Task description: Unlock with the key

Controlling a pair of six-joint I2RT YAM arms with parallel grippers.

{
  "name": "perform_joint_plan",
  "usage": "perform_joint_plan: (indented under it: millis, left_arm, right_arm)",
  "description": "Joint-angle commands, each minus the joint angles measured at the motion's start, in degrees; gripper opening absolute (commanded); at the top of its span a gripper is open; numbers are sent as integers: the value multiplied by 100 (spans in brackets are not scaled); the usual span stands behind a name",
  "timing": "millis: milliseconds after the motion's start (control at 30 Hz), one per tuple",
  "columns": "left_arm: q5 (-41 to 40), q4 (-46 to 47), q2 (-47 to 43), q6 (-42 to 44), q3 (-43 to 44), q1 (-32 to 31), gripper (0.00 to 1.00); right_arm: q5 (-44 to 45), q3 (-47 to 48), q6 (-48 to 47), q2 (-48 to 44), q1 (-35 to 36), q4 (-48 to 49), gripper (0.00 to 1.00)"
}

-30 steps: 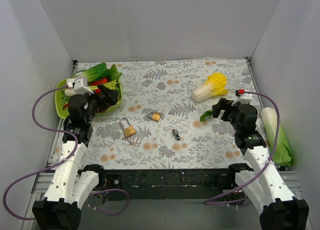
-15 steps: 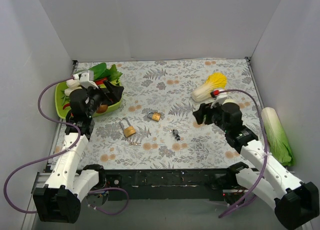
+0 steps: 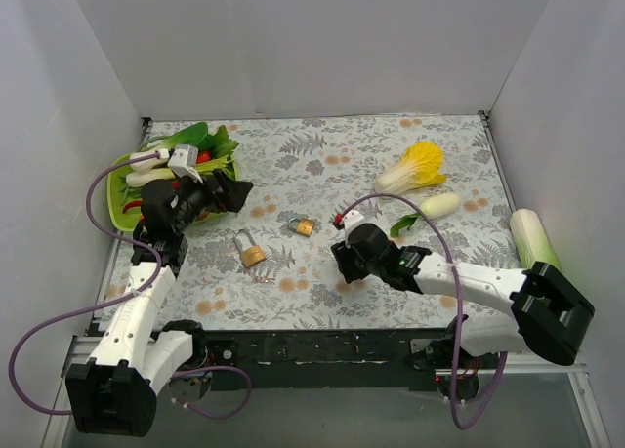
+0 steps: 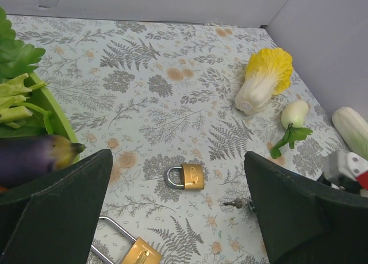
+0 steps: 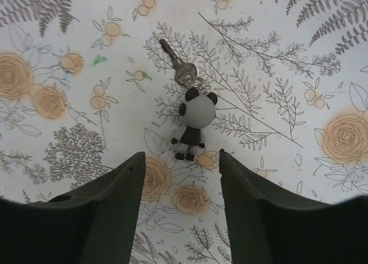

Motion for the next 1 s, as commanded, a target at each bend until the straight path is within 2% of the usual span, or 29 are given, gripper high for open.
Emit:
perform_joint_plan:
  millis: [0, 33, 167, 633, 967]
  left_arm:
    - [626, 307, 31, 46, -72, -89, 98]
    - [679, 343, 40, 28, -90, -141, 98]
    - [689, 369, 40, 63, -142, -273, 98]
    - [636, 361, -22, 107, -151, -326, 98]
    - [618, 361, -48, 125, -169, -344, 98]
  right_arm:
    - [537, 535, -23, 605, 6, -12, 59]
    - [572, 675, -33, 729, -3, -73, 55]
    - [687, 1107, -147, 1222, 6, -284, 51]
    - [617, 1257, 116, 1820, 6, -540, 52]
    - [713, 1354, 108, 2172, 6, -496, 48]
